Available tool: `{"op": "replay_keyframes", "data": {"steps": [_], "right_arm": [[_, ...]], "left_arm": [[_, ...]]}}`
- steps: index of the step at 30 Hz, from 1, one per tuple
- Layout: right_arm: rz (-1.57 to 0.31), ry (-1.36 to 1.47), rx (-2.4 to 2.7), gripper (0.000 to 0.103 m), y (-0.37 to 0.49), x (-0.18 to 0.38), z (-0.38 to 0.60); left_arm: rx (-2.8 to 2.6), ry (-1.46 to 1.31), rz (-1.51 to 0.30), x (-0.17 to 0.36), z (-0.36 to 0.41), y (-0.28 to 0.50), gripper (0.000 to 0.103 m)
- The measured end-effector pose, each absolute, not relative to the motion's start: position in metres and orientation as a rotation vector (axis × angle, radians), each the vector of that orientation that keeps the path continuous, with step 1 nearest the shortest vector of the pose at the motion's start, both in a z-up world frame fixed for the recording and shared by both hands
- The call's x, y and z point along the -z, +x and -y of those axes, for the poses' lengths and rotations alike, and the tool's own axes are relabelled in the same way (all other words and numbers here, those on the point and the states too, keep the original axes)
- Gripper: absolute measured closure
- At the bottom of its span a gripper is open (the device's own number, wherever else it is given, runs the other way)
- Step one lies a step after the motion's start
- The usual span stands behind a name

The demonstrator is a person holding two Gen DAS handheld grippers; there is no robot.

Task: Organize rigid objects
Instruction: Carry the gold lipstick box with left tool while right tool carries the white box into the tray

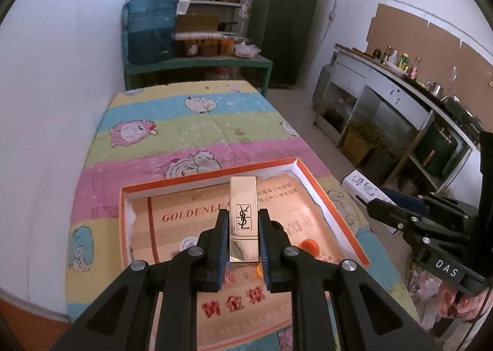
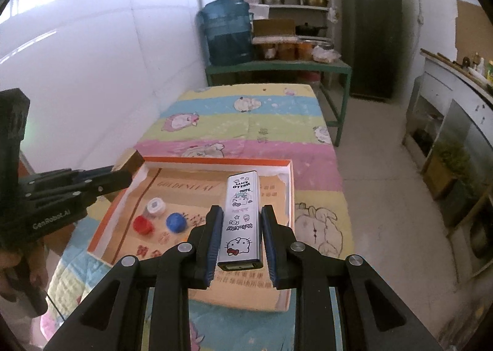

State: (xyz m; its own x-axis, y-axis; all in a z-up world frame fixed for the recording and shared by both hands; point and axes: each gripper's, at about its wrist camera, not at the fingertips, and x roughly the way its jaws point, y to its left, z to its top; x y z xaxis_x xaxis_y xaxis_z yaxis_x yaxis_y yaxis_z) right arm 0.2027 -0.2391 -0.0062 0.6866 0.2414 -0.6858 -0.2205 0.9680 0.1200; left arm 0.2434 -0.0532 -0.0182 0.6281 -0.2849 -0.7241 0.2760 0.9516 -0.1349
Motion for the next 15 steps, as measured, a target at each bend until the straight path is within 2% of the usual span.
{"op": "replay_keyframes", "data": {"steps": [15], "right_arm": [[-0.854, 0.021, -0.303, 0.077, 0.277, 0.051, 0.230]], "left_arm": [[0.295, 0.026, -0.950, 0.072, 0.072, 0.313, 0.085]]}}
